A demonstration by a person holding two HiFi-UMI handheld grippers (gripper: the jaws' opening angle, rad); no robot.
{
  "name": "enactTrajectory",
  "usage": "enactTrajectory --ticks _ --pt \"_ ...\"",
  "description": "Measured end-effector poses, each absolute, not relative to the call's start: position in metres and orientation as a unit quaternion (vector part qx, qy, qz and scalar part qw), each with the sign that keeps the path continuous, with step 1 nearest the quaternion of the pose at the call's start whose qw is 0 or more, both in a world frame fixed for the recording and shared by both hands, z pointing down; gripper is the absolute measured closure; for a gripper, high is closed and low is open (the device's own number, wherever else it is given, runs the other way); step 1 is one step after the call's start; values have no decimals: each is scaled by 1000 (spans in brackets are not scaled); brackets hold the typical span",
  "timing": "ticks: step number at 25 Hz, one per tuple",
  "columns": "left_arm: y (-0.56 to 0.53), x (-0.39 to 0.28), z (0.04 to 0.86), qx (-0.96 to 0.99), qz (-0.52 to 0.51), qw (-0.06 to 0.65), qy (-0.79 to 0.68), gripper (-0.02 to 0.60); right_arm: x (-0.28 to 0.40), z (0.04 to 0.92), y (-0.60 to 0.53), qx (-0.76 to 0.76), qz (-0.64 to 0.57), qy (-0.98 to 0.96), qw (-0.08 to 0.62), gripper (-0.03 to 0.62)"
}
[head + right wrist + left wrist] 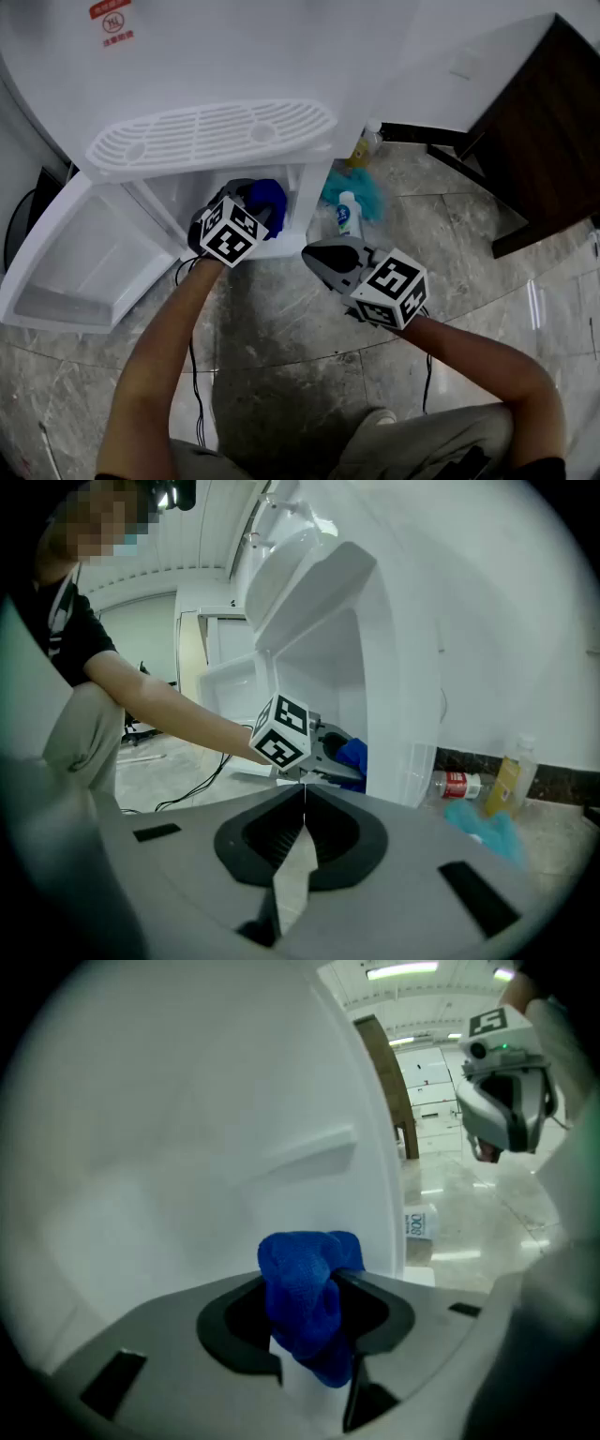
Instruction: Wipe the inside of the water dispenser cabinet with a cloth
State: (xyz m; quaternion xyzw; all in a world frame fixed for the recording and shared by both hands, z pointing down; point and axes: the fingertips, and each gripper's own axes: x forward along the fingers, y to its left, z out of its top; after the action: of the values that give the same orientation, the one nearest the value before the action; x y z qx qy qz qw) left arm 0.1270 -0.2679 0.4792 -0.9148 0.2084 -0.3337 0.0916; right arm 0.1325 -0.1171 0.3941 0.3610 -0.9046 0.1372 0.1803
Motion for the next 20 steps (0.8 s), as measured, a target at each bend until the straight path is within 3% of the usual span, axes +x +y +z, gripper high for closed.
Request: enactTrajectory --ticks 5,13,20 --pt "-299 142 503 -897 -362 127 219 416 144 401 -112 358 161 -904 170 595" --pt "-346 148 499 -892 -339 65 291 420 140 405 -103 338 147 -910 189 595" --pt "-319 148 497 -890 -341 157 259 420 123 403 -102 320 140 -917 192 595"
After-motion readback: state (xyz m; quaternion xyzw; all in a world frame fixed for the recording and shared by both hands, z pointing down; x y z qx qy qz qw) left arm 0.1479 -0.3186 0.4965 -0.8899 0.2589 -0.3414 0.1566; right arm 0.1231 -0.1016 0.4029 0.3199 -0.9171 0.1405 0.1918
